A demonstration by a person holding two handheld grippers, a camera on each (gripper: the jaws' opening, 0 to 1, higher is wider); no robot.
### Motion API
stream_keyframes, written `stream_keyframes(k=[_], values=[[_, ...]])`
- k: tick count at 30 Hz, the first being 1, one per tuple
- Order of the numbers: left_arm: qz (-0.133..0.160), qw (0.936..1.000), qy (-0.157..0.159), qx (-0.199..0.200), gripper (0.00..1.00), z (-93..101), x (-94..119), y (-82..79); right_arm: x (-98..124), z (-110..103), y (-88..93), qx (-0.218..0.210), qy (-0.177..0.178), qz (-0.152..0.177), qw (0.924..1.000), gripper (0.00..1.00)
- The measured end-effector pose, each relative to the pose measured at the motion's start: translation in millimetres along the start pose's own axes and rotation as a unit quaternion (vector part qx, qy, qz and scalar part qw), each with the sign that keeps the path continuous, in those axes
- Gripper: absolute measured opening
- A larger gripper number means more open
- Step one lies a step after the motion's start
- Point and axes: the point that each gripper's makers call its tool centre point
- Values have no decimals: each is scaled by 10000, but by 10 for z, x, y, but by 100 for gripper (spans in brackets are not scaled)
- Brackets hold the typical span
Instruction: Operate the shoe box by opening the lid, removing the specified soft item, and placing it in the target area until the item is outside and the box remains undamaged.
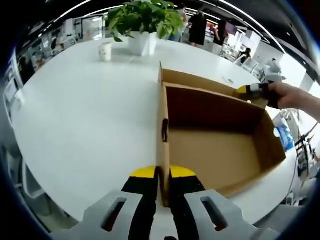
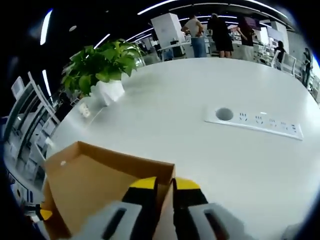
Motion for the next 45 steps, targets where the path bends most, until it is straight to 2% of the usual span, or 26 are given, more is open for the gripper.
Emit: stream_keyframes(k=[10, 14, 34, 45], values=[[-24, 9999, -49, -111, 5, 15, 8, 3, 177, 17, -157, 13, 258, -5, 9997, 0], [-7, 9999, -49, -117, 5, 19, 9, 3, 218, 37, -224, 17, 219, 68, 9997, 0], [13, 9998, -41, -170, 4, 33, -24, -7, 692, 0, -469, 76, 147, 449, 9989, 0], [9, 9998, -40, -181, 4, 55, -32, 0, 931, -60, -600, 237, 124, 669, 9974, 0]])
Point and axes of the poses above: the point that each gripper's makers call its tool centre point, and the gripper's own axes: x roughly backward along the fingers, z roughly to its right, y roughly out of its underside, and after that the axes turned 6 degrees about y, right-handed
